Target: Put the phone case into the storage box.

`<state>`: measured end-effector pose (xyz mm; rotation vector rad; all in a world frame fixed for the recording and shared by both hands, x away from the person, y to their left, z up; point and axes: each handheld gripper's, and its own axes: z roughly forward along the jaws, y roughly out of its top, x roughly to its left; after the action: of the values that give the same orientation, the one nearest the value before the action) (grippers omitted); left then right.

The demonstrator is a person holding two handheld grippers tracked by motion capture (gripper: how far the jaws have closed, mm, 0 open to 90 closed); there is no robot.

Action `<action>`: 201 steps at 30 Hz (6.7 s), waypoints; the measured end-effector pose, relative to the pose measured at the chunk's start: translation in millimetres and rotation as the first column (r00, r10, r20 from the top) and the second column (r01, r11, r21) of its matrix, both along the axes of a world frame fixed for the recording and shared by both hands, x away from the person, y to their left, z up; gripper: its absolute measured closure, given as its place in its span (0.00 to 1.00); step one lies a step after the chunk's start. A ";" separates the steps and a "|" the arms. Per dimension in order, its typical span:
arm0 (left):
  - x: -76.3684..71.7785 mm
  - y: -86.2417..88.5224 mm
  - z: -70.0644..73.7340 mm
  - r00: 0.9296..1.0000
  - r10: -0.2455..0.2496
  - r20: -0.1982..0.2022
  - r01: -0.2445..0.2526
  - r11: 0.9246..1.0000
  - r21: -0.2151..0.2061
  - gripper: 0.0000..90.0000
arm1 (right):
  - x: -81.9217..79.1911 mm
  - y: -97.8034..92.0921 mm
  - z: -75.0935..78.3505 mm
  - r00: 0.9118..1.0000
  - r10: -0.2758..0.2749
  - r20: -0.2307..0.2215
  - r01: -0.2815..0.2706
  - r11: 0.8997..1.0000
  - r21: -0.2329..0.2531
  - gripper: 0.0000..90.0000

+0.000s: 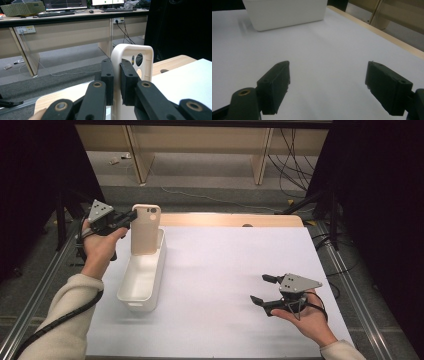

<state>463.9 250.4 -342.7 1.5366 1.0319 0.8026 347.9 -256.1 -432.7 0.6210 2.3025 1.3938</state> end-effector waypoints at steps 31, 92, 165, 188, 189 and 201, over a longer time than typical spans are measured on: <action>8.3 -1.3 -4.5 1.000 0.001 0.011 -0.001 1.000 -0.010 0.91 | -0.1 0.0 -0.2 1.000 0.003 -0.002 -0.003 1.000 0.000 0.24; 28.7 -3.2 -11.1 1.000 0.014 0.003 -0.014 1.000 -0.008 0.91 | 0.6 0.1 -1.3 1.000 0.009 -0.012 -0.009 1.000 0.001 0.24; 48.3 -5.6 -23.3 0.999 0.030 -0.027 -0.029 1.000 0.008 0.91 | 1.1 0.1 -2.4 1.000 0.019 -0.015 -0.019 1.000 0.001 0.24; 52.7 -7.4 -28.9 0.999 0.030 -0.043 -0.030 0.999 0.015 0.91 | 1.1 -0.1 -2.7 1.000 0.022 -0.018 -0.022 1.000 0.000 0.24; 52.9 -7.7 -29.3 0.999 0.030 -0.044 -0.029 0.999 0.014 0.91 | 1.1 0.0 -2.9 1.000 0.022 -0.018 -0.022 1.000 0.000 0.24; 54.8 -8.8 -31.9 0.998 0.030 -0.051 -0.029 0.999 0.014 0.91 | 1.3 -0.2 -2.8 1.000 0.023 -0.019 -0.023 1.000 0.001 0.24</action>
<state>518.7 241.7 -374.6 1.5634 1.0907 0.7959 349.3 -256.3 -435.6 0.6125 2.3307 1.4046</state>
